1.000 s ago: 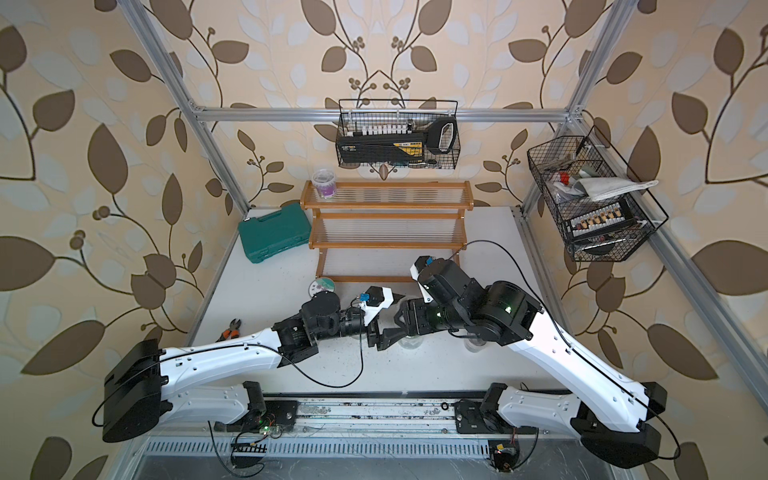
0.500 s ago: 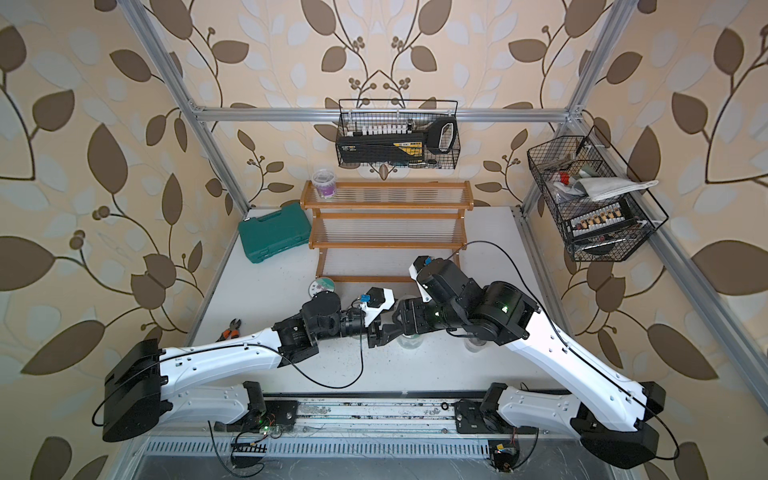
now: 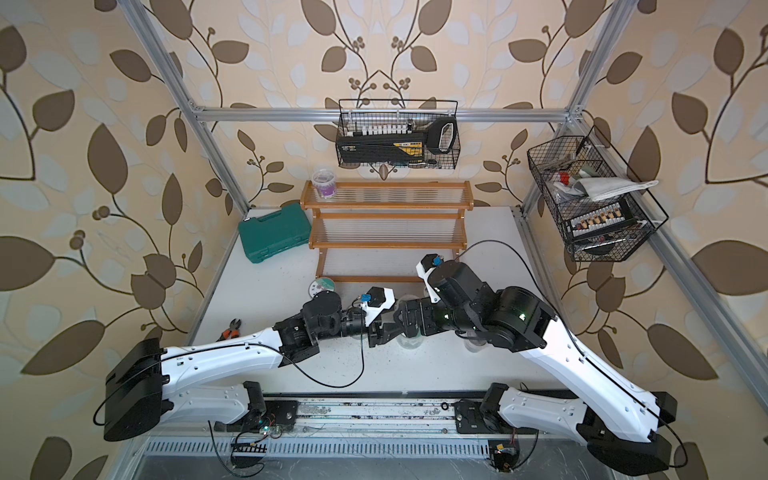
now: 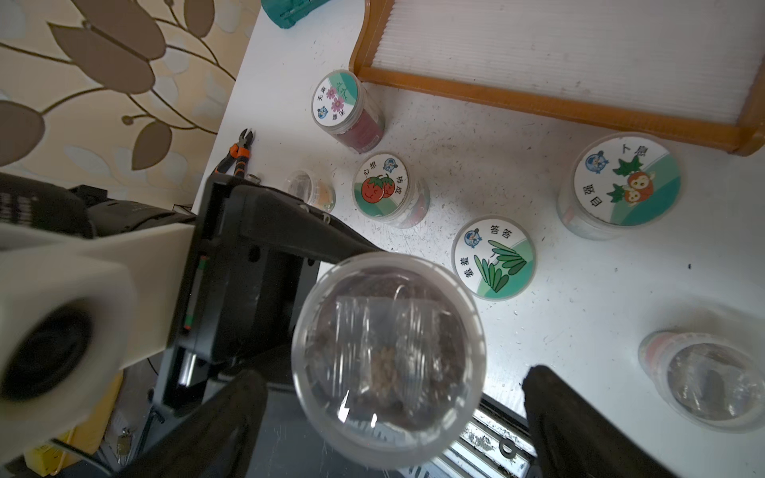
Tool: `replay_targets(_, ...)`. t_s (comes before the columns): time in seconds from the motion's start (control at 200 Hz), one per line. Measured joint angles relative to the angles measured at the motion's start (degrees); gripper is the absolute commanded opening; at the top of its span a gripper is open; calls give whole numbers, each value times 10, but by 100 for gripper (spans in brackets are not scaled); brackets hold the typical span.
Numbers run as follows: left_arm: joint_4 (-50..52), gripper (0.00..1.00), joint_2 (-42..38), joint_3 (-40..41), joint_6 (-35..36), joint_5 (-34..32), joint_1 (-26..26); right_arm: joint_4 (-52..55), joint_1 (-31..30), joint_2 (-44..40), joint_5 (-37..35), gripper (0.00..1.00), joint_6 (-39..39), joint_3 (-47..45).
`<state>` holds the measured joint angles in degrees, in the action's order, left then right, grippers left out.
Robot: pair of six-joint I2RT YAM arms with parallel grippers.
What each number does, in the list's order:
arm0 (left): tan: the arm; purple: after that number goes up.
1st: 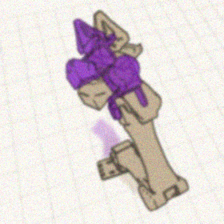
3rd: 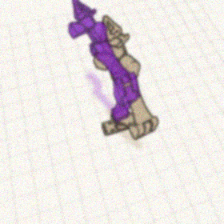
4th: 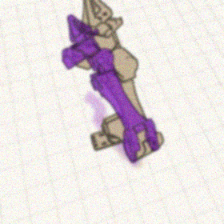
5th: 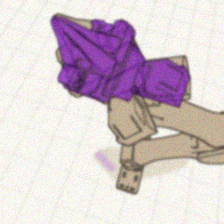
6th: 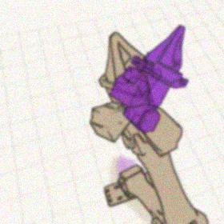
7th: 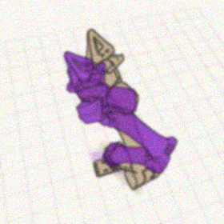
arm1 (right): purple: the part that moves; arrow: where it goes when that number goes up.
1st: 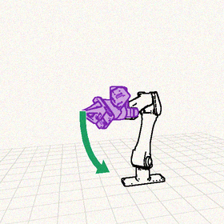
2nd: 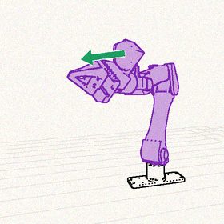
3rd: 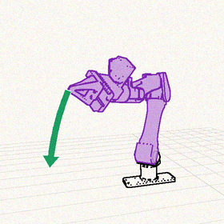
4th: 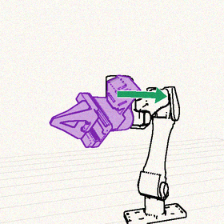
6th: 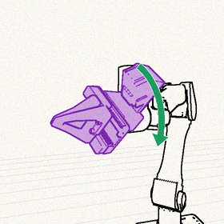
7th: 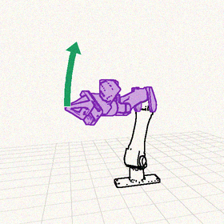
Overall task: Place the seed container on the shelf
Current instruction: Pick up the seed jar at the center of the board.
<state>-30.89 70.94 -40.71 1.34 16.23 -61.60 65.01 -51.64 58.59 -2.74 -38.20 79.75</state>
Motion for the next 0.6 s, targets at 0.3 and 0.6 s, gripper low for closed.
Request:
replay_targets(0.3, -55, 48, 0, 1, 15, -121, 0, 17, 0, -62, -78, 99, 2, -3)
replay_targets(0.6, -81, 48, 1, -26, 35, -248, 49, 12, 0, -70, -104, 99, 1, -82)
